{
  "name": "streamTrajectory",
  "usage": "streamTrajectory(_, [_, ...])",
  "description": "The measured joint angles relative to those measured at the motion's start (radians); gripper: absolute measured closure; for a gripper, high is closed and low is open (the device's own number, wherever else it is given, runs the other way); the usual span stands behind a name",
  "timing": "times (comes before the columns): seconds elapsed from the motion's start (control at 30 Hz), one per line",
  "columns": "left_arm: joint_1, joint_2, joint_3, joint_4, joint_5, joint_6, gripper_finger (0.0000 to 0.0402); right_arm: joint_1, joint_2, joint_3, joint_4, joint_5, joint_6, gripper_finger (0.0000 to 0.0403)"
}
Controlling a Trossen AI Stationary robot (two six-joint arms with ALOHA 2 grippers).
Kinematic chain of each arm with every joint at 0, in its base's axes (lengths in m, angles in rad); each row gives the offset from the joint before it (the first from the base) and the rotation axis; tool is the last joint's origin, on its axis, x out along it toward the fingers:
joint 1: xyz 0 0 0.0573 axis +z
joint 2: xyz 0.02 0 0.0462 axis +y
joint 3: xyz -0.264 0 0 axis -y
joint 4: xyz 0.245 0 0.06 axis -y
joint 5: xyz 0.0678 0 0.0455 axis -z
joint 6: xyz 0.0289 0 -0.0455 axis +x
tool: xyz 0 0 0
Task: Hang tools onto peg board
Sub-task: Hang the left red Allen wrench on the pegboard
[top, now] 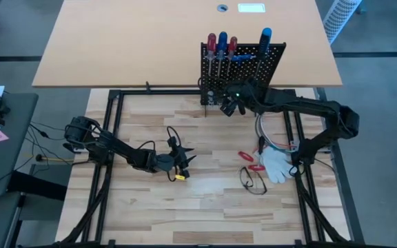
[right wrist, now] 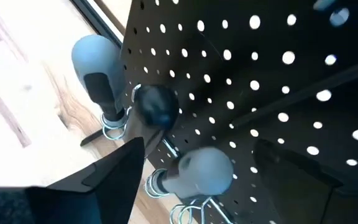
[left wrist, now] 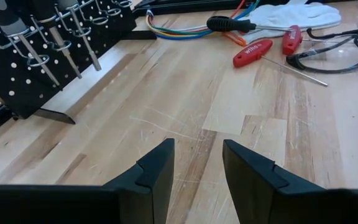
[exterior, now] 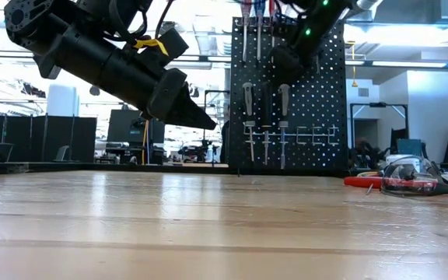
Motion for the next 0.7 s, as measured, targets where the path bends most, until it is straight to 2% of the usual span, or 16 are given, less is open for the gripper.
streamTrajectory(0.23, [-0.009, 0.0, 0.0, -0.003, 0.0, 0.004, 0.027, 0.119, -0.072, 0.0, -0.084, 0.068, -0.019, 0.0118])
streamTrajectory(0.4, [-0.028, 0.0, 0.0, -0.002, 0.0, 0.022, 0.027, 0.287, -0.113, -0.008, -0.274, 0.069, 0.104, 0.0118])
streamTrajectory(0.5, [-0.035, 0.0, 0.0, -0.002, 0.0, 0.022, 0.027, 0.391, -0.123, -0.058, -0.409, 0.061, 0.287, 0.0118])
streamTrajectory(0.63, [-0.042, 0.0, 0.0, -0.001, 0.0, 0.022, 0.027, 0.461, -0.123, -0.155, -0.628, -0.019, 0.701, 0.0118])
streamTrajectory(0.7, [-0.043, 0.0, 0.0, -0.001, 0.0, 0.021, 0.027, 0.483, -0.123, -0.219, -0.686, -0.044, 0.859, 0.0118])
